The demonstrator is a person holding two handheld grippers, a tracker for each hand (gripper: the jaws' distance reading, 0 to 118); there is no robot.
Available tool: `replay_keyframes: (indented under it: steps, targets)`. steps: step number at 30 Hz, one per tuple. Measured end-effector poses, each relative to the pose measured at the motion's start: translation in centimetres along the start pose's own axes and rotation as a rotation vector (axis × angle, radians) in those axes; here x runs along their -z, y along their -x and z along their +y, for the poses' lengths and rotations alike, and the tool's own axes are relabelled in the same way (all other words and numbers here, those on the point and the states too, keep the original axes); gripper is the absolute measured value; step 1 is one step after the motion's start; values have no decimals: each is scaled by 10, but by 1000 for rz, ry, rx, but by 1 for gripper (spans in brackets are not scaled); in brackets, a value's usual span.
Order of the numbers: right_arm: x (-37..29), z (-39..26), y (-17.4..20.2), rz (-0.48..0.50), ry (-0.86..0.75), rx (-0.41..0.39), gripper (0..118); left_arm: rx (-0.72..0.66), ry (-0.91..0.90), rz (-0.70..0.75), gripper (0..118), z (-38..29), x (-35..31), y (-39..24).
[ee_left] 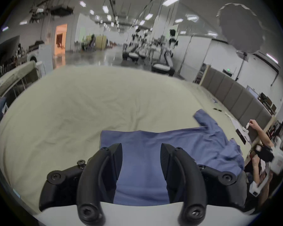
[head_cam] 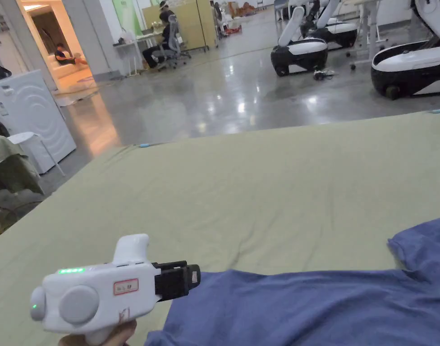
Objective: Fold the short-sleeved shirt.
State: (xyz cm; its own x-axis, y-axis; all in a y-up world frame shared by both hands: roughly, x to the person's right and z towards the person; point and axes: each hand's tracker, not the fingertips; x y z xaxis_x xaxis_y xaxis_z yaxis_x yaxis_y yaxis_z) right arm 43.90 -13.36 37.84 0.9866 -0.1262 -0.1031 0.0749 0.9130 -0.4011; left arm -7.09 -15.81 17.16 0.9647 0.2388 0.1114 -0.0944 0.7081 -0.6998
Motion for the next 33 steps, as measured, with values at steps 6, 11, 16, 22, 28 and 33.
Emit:
replay_keyframes:
  steps: [6, 11, 16, 22, 28, 33]
  targets:
    - [1, -7, -23, -53, 32, 60, 0, 83, 244, 190, 50, 28, 96, 14]
    - [4, -12, -40, -92, 67, 110, 0, -5, 309, 186, 40, 28, 127, 16]
    - [14, -12, -50, -82, 86, 171, 0, 50, 311, 205, 17, 28, 127, 1]
    - [62, 45, -85, -100, 112, 119, 79, 111, 365, 237, 16, 32, 137, -14]
    - [217, 85, -147, -137, 497, 137, 105, 115, 392, 247, 16, 38, 134, -23]
    - [302, 60, -176, -224, 741, 183, 70, 84, 391, 227, 16, 35, 130, -21]
